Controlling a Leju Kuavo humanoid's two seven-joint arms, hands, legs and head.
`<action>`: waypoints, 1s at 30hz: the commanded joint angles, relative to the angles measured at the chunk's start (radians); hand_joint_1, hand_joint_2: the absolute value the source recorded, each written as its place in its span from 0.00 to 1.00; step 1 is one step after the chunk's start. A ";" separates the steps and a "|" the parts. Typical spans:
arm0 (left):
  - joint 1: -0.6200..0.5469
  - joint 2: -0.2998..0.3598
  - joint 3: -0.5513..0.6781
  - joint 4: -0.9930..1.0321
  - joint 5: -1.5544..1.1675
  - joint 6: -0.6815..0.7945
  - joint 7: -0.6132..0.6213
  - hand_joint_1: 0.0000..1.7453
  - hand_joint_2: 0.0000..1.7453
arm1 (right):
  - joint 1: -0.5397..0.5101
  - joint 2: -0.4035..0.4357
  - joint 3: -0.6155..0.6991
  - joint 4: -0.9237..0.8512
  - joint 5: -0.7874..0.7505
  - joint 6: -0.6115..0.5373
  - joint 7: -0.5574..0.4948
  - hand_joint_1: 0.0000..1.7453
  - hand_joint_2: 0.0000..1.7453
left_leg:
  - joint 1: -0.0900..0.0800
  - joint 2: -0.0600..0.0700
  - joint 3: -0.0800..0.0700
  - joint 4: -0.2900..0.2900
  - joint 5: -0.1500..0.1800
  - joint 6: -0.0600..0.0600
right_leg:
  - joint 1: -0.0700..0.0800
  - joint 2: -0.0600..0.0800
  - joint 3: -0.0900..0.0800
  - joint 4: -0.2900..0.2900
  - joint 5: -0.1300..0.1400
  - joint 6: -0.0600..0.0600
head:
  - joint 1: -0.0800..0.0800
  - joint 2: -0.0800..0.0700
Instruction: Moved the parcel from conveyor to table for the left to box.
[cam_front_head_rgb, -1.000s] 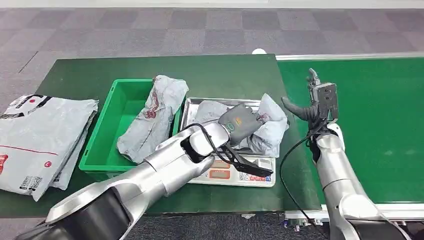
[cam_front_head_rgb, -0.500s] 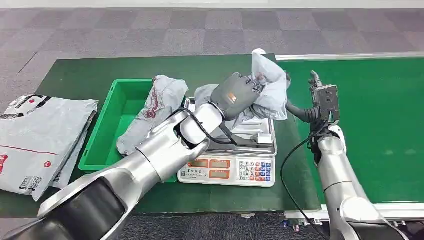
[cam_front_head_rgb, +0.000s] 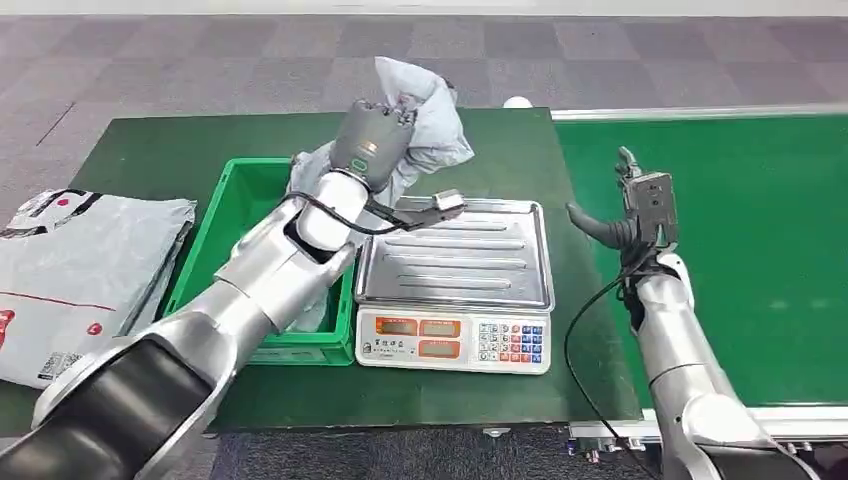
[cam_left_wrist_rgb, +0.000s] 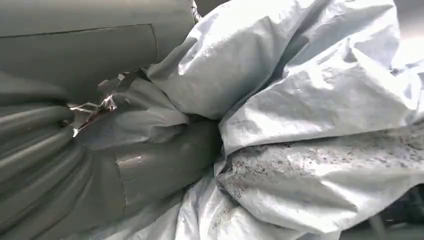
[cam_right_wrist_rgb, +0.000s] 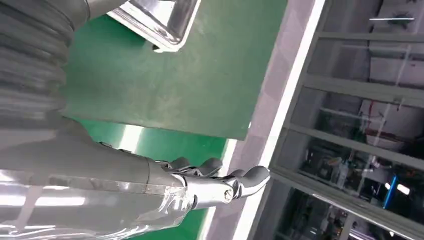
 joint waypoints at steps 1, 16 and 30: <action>-0.032 0.043 0.050 0.037 -0.053 -0.005 0.002 1.00 1.00 | -0.022 0.007 -0.010 0.045 0.000 -0.003 0.004 0.00 1.00 | 0.000 0.002 0.001 0.000 0.000 0.000 | 0.000 0.002 0.000 0.000 0.000 0.000 | 0.000 0.000; -0.042 0.114 0.127 0.057 -0.010 -0.291 -0.048 1.00 1.00 | 0.009 -0.051 -0.085 0.032 0.028 -0.007 0.029 0.00 1.00 | 0.001 0.002 0.001 0.000 0.000 0.000 | 0.001 0.003 0.000 -0.001 0.000 -0.001 | 0.000 0.000; -0.039 0.112 0.129 0.056 -0.010 -0.294 -0.049 1.00 1.00 | 0.010 -0.050 -0.086 0.033 0.028 -0.005 0.027 0.00 1.00 | 0.000 0.001 -0.001 0.000 0.000 0.000 | 0.001 0.001 -0.001 -0.001 0.000 -0.001 | 0.000 0.000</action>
